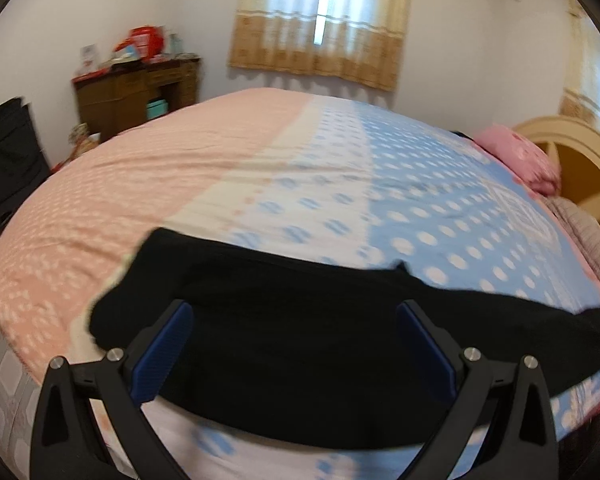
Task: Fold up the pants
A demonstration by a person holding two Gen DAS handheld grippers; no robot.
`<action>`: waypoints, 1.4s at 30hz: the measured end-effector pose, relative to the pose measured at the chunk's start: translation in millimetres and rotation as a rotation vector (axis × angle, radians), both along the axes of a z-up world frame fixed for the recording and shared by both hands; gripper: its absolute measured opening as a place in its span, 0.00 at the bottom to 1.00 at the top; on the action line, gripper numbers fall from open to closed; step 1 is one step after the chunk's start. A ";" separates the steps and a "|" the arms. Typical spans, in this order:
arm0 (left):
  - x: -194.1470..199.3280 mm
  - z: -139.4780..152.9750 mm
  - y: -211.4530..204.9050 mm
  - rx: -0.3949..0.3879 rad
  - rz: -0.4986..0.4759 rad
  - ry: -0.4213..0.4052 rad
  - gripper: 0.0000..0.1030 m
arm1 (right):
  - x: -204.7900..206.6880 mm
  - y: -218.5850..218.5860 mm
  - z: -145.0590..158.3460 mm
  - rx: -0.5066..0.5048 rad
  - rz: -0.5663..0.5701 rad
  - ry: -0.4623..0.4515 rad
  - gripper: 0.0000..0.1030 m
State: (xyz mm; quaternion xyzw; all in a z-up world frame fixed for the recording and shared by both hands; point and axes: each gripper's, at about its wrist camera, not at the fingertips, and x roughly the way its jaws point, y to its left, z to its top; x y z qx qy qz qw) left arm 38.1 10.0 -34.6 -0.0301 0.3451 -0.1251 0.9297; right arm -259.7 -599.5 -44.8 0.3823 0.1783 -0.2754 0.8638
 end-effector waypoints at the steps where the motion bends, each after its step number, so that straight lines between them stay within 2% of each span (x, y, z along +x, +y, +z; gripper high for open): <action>1: -1.7 -0.4 -4.8 0.000 -0.016 0.002 1.00 | 0.5 3.4 2.9 0.004 0.013 -0.004 0.06; 3: -7.5 -2.5 -24.6 -0.004 -0.071 0.012 1.00 | 5.8 10.5 4.9 -0.012 0.040 0.034 0.07; 7: -17.9 -7.0 -56.6 -0.006 -0.144 0.026 1.00 | 32.7 46.9 -10.1 0.053 0.210 0.040 0.07; 9: -23.8 -11.6 -71.0 -0.001 -0.180 0.044 1.00 | 49.7 67.4 -18.7 0.031 0.253 0.078 0.07; 12: -32.5 -18.0 -86.0 -0.002 -0.217 0.059 1.00 | 73.4 78.4 -38.2 0.035 0.234 0.142 0.08; 14: -35.9 -20.0 -89.5 0.008 -0.228 0.068 1.00 | 80.9 79.0 -51.2 0.090 0.219 0.127 0.08; 16: -38.8 -20.2 -89.2 0.017 -0.231 0.068 1.00 | 85.3 85.1 -54.7 0.087 0.187 0.103 0.09; 20: -39.2 -18.1 -77.8 -0.008 -0.210 0.066 1.00 | 90.9 95.8 -51.4 0.074 0.209 0.068 0.44; 22: -36.2 -17.9 -71.0 -0.025 -0.192 0.074 1.00 | 94.5 103.0 -49.7 0.070 0.224 0.078 0.49; 25: -35.3 -17.7 -60.4 -0.052 -0.166 0.076 1.00 | 90.9 112.5 -53.2 0.097 0.216 0.069 0.49; 31: -32.7 -20.1 -47.2 -0.094 -0.128 0.104 1.00 | 88.4 127.2 -54.3 0.037 0.078 0.061 0.48; 32: -33.3 -19.6 -45.9 -0.098 -0.126 0.103 1.00 | 92.2 130.2 -55.7 0.036 0.074 0.056 0.48; 34: -35.1 -17.4 -43.7 -0.099 -0.122 0.095 1.00 | 106.2 137.5 -58.8 0.055 0.137 0.049 0.46; 36: -36.3 -15.2 -42.9 -0.099 -0.122 0.089 1.00 | 114.1 144.3 -61.4 0.078 0.187 0.046 0.41; 37: -37.4 -13.7 -42.2 -0.096 -0.122 0.084 1.00 | 115.9 145.9 -63.5 0.091 0.222 0.034 0.29; 38: -38.3 -12.6 -41.8 -0.094 -0.121 0.080 1.00 | 118.5 145.9 -67.4 0.125 0.255 0.021 0.12; 40: -39.3 -10.0 -40.4 -0.087 -0.118 0.069 1.00 | 121.7 146.1 -80.1 0.195 0.296 0.003 0.10; 42: -39.9 -9.1 -39.0 -0.085 -0.116 0.063 1.00 | 122.3 148.0 -85.9 0.195 0.311 -0.007 0.10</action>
